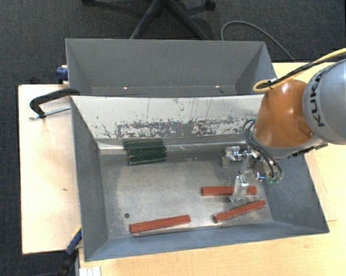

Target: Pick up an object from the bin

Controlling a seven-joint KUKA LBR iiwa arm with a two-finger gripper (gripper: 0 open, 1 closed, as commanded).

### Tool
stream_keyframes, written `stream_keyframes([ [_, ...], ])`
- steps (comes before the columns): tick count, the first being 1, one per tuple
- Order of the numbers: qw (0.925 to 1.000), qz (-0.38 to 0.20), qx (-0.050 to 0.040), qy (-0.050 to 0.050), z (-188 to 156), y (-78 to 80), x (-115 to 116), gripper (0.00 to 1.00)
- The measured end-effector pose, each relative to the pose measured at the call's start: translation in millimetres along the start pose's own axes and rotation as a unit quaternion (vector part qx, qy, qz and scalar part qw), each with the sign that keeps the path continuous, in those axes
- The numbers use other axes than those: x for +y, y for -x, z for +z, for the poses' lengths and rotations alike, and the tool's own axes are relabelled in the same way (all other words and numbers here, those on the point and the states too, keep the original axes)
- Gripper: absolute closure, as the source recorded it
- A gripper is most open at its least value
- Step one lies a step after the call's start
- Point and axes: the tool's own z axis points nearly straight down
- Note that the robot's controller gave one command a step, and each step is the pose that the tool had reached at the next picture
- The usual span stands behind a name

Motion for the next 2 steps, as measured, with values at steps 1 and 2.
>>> stream_keyframes([
  [1, 1.0000, -0.004, 0.0015, 0.002, 0, -0.6, 6, 1.00],
  [2, 1.0000, 0.008, -0.0032, 0.002, -175, -16.7, 24, 1.00],
])
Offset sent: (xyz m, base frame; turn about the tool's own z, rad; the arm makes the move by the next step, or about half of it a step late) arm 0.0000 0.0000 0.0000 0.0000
